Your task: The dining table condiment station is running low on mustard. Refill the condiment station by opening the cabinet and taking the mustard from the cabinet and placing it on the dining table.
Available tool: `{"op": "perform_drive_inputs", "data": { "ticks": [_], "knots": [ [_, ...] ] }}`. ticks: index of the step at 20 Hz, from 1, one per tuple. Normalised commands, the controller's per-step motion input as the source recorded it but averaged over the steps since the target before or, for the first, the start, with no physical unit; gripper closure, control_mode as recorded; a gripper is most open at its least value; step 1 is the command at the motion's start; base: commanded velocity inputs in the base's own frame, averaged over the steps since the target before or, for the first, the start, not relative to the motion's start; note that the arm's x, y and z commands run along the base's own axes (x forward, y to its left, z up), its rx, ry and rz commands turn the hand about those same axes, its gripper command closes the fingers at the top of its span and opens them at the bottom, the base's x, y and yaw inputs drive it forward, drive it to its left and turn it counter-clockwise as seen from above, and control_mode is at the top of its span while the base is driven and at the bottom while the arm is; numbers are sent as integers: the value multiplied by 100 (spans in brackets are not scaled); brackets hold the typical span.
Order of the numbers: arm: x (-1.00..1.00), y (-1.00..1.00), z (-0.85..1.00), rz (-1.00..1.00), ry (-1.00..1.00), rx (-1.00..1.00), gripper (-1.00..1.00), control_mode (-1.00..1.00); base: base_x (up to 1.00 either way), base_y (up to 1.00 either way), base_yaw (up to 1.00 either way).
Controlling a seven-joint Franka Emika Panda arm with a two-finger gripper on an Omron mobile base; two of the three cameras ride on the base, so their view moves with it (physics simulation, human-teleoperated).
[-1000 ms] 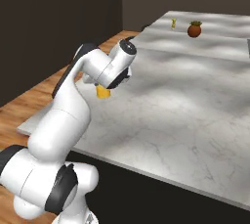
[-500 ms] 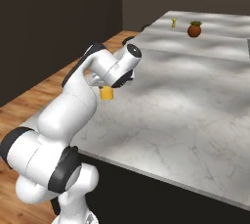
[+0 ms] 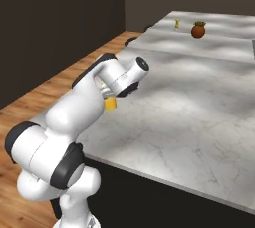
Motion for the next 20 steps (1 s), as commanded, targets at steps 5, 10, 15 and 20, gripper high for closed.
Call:
{"op": "perform_drive_inputs", "data": {
  "ticks": [5, 10, 15, 20],
  "knots": [
    [4, 0, -38, 8, -10, 10, 100, -100, 0, 0, 0],
    [0, 0, -40, 9, -7, 4, 100, -100, 0, 0, 0],
    [3, 0, -34, 6, -6, 0, 100, -100, 0, 0, 0],
    [7, 0, -28, 2, -6, 0, 100, -100, 0, 0, 0]
  ]
}}
